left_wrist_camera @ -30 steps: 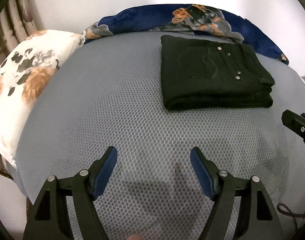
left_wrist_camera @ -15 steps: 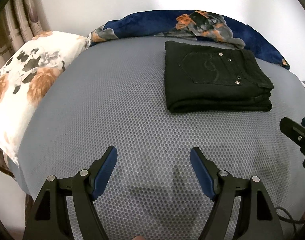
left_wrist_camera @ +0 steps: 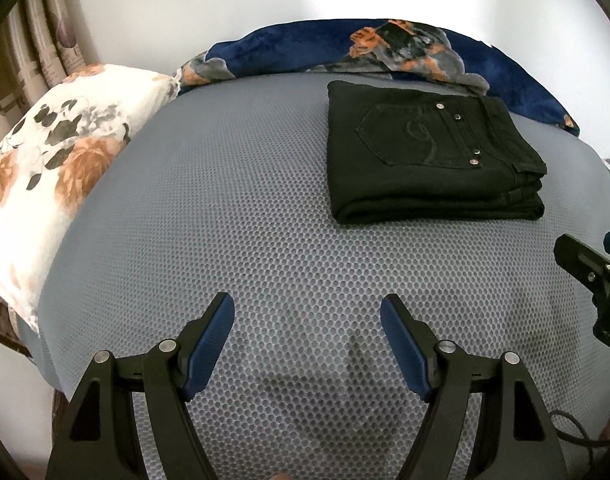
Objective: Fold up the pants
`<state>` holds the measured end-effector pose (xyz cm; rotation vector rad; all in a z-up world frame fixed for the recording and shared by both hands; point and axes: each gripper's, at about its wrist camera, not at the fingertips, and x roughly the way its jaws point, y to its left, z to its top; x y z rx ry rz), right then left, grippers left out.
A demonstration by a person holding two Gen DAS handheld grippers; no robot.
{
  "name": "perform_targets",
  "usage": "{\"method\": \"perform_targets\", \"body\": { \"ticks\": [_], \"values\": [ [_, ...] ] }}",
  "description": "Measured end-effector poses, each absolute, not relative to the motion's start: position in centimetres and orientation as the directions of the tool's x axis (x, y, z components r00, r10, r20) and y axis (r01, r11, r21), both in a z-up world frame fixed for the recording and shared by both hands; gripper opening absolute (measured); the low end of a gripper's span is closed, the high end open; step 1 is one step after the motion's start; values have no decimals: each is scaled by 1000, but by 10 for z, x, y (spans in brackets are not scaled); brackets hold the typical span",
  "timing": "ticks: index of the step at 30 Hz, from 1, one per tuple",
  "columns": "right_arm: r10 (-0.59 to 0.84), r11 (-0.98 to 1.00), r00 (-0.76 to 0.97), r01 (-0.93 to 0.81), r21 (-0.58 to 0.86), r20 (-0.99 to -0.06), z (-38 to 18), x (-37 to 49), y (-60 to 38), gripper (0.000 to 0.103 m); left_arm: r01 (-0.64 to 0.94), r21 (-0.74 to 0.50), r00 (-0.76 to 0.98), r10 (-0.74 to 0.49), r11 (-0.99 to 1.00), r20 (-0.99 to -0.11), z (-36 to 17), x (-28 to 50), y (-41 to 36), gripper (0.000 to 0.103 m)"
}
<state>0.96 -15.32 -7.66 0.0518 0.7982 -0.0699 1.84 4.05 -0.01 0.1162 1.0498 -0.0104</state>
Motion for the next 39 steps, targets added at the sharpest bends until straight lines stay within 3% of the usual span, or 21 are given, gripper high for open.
{"method": "perform_targets", "body": {
  "ticks": [39],
  "values": [
    [-37, 996, 659, 81, 22, -751, -95, 14, -148, 94, 87, 92, 480, 39, 992, -876, -8, 20, 36, 76]
  ]
}}
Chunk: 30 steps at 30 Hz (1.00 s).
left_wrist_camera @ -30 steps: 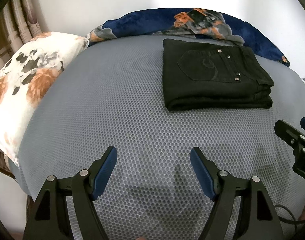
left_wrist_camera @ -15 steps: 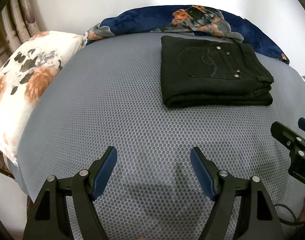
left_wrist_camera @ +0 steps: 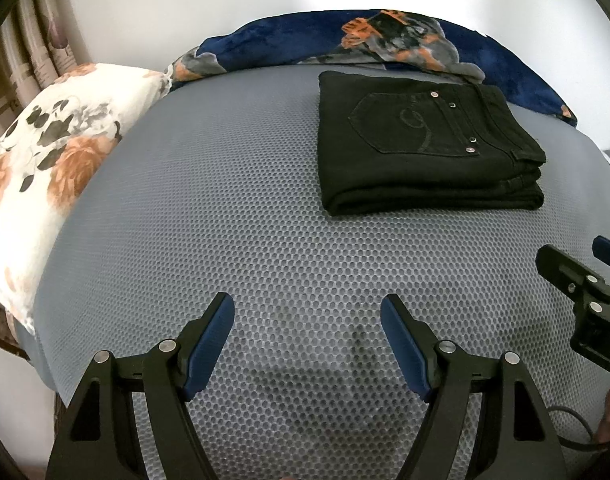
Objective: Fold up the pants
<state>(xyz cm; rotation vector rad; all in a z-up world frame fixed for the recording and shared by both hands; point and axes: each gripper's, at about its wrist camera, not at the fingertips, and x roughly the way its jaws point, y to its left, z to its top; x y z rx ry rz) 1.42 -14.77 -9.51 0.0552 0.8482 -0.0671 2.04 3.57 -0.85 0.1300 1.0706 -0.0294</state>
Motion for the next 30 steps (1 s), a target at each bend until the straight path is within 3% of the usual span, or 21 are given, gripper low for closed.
{"method": "perform_targets", "body": {
  "ticks": [30],
  "values": [
    [-29, 996, 640, 86, 34, -768, -102, 15, -147, 94, 109, 89, 480, 26, 990, -877, -10, 23, 35, 76]
  ]
}}
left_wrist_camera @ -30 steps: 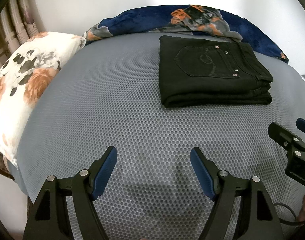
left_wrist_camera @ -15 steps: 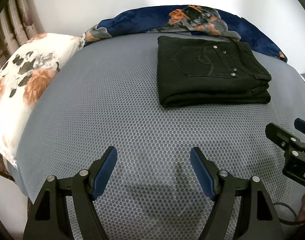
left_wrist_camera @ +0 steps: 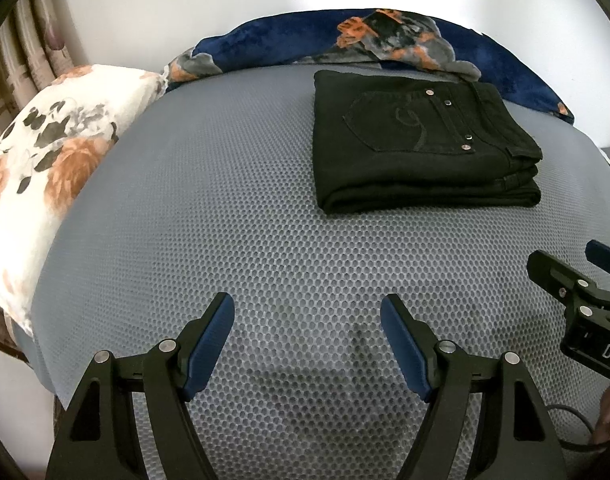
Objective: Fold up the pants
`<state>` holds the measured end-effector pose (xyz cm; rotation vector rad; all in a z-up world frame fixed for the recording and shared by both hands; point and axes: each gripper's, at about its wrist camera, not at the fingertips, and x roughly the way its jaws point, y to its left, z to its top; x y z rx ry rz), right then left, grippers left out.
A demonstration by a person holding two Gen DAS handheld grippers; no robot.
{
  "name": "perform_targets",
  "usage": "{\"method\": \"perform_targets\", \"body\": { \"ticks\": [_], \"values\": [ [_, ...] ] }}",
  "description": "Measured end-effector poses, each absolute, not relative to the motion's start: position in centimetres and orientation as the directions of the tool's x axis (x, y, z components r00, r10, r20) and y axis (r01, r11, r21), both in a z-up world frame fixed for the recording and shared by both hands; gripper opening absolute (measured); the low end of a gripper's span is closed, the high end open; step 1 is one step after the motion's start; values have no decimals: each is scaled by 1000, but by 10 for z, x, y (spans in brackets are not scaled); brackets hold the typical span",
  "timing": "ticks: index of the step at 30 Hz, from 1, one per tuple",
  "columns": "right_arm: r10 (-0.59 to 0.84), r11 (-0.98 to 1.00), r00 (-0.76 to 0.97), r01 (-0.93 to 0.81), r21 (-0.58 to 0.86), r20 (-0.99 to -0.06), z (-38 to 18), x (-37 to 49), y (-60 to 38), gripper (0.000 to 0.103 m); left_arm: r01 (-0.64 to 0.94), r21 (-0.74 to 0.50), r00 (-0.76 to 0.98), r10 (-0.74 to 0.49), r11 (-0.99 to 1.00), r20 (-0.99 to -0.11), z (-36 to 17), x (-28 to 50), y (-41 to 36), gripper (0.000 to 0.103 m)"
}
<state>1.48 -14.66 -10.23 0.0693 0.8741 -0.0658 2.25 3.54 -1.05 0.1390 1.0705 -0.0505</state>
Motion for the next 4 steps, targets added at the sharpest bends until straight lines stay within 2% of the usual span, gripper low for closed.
{"method": "perform_targets", "body": {
  "ticks": [4],
  "values": [
    [-28, 996, 639, 86, 35, -769, -102, 15, -147, 94, 114, 86, 478, 21, 990, -878, -11, 22, 35, 76]
  ]
}}
